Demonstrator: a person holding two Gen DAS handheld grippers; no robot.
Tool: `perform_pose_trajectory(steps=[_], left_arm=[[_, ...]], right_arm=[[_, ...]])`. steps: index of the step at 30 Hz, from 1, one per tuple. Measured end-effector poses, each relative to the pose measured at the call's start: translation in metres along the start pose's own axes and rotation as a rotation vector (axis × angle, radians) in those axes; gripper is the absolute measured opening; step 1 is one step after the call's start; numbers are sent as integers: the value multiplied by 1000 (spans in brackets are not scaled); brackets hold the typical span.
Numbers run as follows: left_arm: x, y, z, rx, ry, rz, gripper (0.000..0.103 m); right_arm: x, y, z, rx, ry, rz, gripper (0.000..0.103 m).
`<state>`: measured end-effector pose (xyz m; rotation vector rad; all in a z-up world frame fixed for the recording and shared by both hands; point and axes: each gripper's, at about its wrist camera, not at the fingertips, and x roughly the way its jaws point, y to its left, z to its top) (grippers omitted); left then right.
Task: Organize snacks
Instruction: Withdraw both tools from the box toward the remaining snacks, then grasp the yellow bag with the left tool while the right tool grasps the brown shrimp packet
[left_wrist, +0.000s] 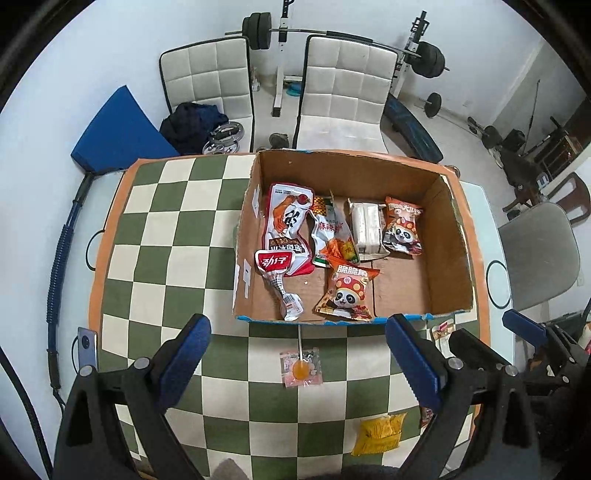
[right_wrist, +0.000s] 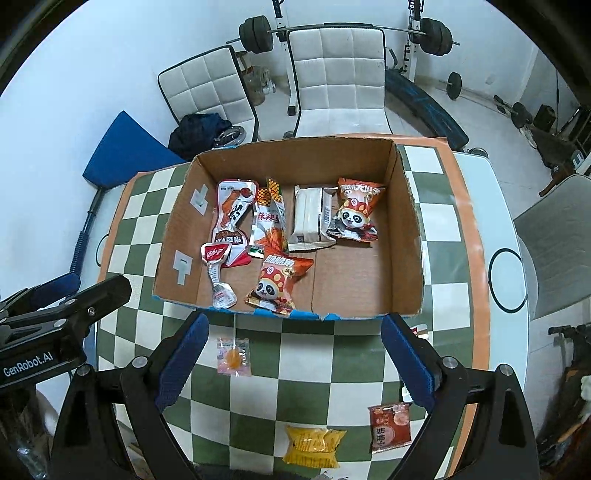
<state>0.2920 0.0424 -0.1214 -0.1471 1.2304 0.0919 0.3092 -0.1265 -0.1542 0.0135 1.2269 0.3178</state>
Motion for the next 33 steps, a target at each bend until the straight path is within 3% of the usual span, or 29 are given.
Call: perform_pose_trajectory(steps=[6,11,13,14,19,23,28,33], left_arm=[[5,-20,-20,66,17,-40,100],[46,-57,-61,242,131,-25,100],[70,-75,-83,324,206,-24,100],[88,-85,-98,353,281,-43,100],[159,-110,-152,353,568,-140,100],[190,-130,-180,329,684,-182,100],[218,-155,-197,293,746,-186,100],[226,-174,-202,307,718,-119,96]], right_arm=[[-2,-29,-27,86,33,35,97],[14,-86,-77,216,140,17,97],[25,-110,-99,273,189,0,97],[32,-125,-114,313,219,-11,97],[65,-163,-170,406,334,-35,97],[84,-177,-196,434,383,-23,97],[90,-191,-208,441,390,-47,97],[96,-197,-205,426,392,-57,97]])
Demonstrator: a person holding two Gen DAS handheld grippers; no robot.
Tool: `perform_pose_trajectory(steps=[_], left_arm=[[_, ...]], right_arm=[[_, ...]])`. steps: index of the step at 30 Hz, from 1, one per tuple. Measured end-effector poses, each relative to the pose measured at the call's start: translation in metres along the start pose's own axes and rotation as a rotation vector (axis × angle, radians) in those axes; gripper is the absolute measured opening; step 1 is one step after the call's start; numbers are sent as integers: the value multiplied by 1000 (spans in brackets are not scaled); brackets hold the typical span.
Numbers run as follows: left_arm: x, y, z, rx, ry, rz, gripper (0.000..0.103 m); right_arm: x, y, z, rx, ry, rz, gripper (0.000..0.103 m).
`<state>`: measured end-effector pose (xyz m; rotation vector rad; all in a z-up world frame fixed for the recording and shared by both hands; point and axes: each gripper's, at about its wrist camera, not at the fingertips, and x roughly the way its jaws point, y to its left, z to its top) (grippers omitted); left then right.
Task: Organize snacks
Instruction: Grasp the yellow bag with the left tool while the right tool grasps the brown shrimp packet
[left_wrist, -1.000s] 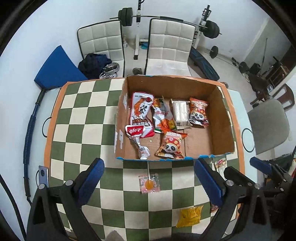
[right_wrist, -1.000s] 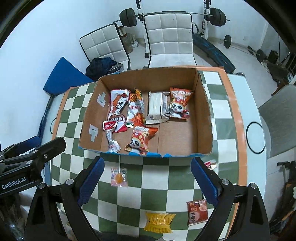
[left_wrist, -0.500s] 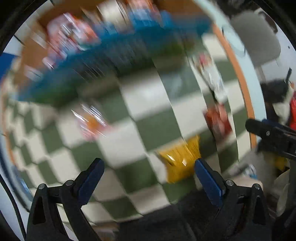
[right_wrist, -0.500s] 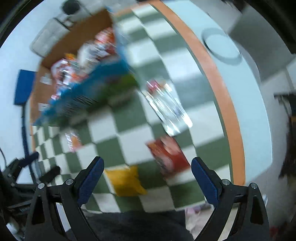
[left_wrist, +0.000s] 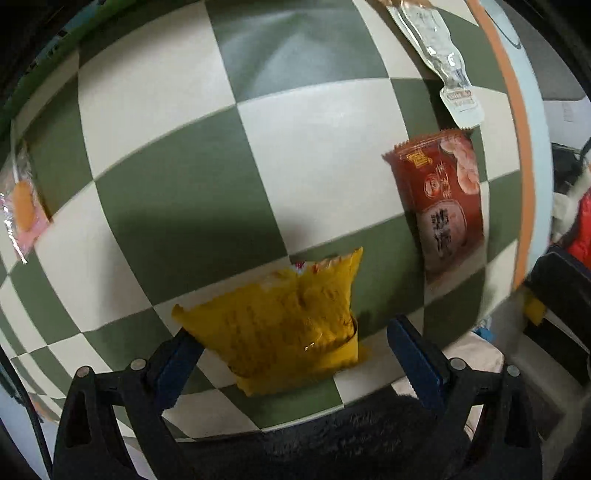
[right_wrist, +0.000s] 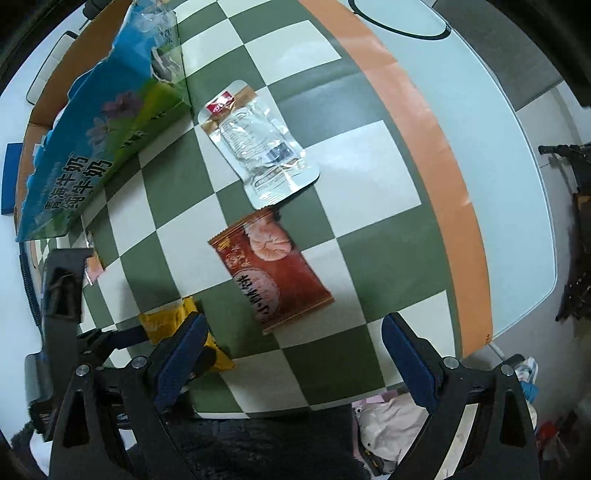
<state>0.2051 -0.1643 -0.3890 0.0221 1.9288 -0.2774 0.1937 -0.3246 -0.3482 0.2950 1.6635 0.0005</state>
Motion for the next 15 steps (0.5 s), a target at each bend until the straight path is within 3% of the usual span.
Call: perform_pose_trajectory(steps=[3,4,8,15], left_arm=[[-6,-6,-2,10,-25,72,72],[-8,-5,-2,14,-28,68,69],[-17,13,-5,-35,-40,85,62],[-25,32,-9,-122,-59,97,61]], right_arm=[[6,6,6,-31,0,-1,97],[8,9,8,-49,2,-9,97],[24,25,15,-122,20,-35,97],[64,49,23,-201,84,-83,96]])
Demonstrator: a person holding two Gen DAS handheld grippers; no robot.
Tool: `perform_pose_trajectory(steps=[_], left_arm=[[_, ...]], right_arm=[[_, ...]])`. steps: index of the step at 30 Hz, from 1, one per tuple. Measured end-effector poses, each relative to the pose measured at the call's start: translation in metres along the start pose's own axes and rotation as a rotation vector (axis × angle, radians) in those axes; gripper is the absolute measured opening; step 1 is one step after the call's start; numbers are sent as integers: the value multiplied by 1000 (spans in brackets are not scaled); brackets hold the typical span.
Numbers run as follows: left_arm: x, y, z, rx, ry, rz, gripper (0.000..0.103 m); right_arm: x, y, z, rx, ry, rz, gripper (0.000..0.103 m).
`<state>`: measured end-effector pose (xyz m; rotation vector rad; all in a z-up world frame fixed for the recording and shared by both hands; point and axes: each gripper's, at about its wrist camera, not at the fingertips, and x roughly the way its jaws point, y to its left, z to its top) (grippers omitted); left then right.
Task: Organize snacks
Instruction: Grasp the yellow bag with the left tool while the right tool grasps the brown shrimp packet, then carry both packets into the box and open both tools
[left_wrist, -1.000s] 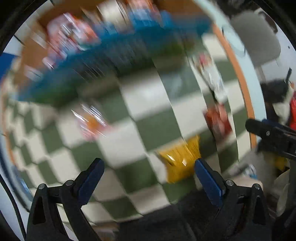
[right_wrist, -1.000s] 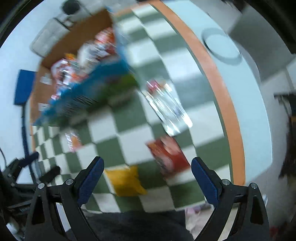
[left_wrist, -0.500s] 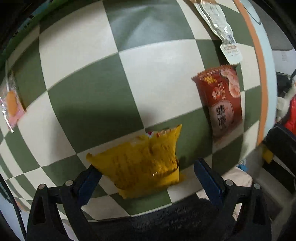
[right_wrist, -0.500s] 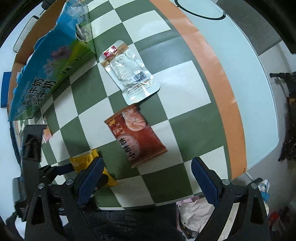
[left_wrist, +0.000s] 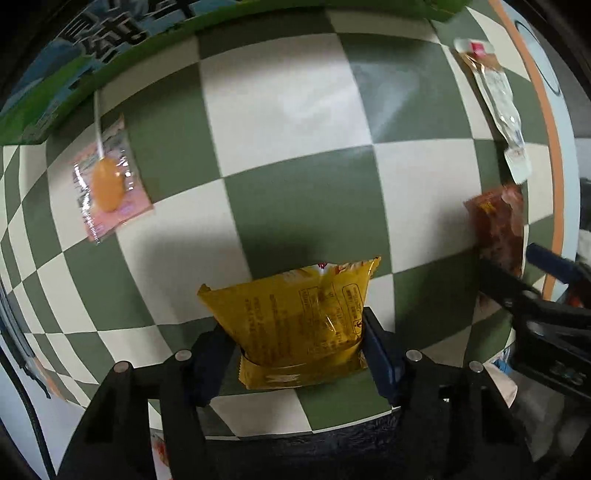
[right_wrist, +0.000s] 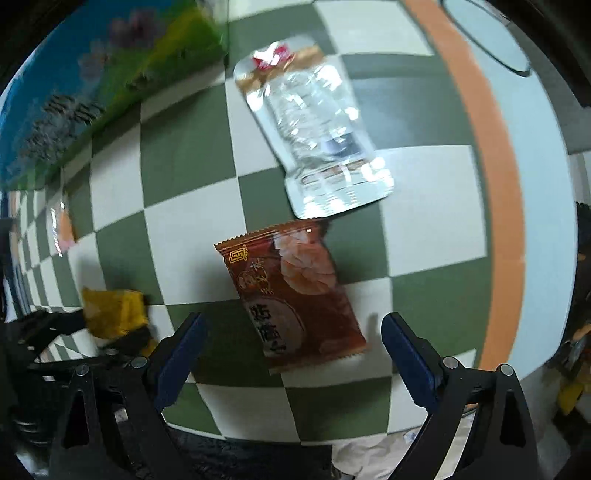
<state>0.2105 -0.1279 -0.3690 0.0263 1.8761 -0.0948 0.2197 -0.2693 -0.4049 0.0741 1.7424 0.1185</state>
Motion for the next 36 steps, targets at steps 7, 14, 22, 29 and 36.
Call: perform_pose_trajectory(steps=[7,14,22,29,36], left_arm=[[-6,0,-4,-15,-14,0,56],[-31,13,-1,-6,-50,-19,55],[-90,26,-1,-17,-122,-83,55],[-178,50,10,-31,-250,-166,55],[-244,74,66,-37,-341,-179,55]], right_arm=[[4,22,3,-47,-16,-127,65],[-5,27,-12,-36,-51,-85,61],[-52,35,-19,-21,-99,42,61],[-126,42,-2,-17,-168,203,61],[-201,76,45,-83,-298,282,61]])
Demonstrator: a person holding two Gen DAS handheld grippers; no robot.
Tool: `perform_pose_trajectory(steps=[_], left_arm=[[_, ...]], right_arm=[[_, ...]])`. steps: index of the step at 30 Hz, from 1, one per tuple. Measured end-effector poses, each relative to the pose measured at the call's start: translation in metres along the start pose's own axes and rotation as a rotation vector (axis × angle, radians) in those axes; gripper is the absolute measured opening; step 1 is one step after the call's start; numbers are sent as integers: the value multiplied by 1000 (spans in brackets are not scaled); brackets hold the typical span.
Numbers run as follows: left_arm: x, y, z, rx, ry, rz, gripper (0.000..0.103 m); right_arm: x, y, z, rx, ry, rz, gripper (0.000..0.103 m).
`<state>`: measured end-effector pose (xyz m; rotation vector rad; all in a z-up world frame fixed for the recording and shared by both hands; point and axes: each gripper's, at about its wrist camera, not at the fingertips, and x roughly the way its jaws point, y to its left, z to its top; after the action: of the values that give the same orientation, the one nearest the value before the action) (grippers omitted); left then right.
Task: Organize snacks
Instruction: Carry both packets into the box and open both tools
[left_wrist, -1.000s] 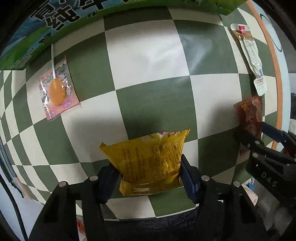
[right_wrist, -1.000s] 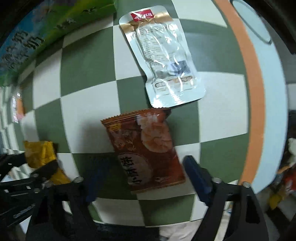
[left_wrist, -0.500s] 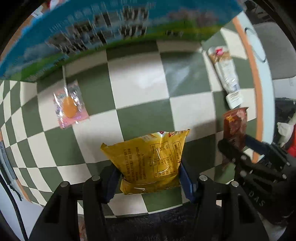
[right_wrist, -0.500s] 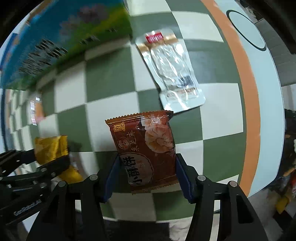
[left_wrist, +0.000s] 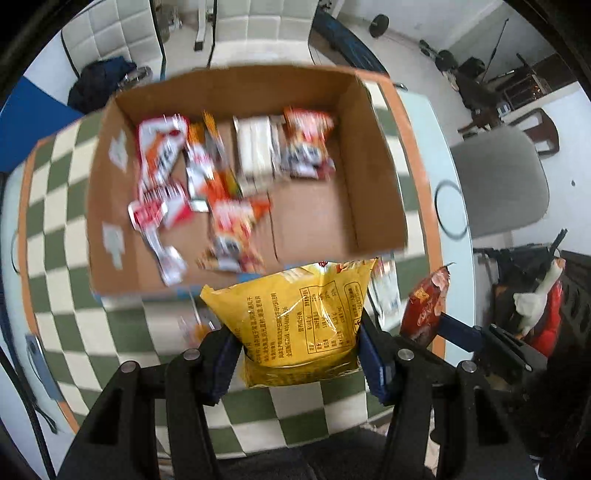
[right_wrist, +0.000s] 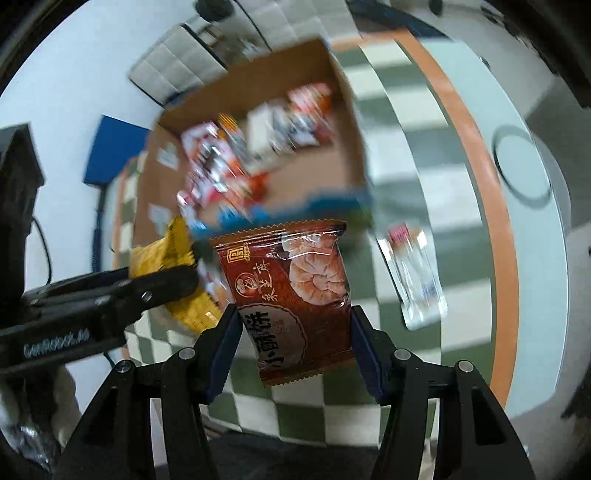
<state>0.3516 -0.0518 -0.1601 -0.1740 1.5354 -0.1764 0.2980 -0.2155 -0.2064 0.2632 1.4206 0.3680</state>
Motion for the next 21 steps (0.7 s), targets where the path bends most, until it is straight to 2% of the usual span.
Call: perform_pose_trajectory(steps=[5,11,21], left_arm=[[18,37,43,-42,45,44,55],[46,79,69,-88,118,125,55],[97,110,79,-138,237,138,55]], right_arm=[[1,21,49,-29,-40,-5,61],[36,31,101,-24,-25,-36,61],[115,20,120,12,109,-85,61]])
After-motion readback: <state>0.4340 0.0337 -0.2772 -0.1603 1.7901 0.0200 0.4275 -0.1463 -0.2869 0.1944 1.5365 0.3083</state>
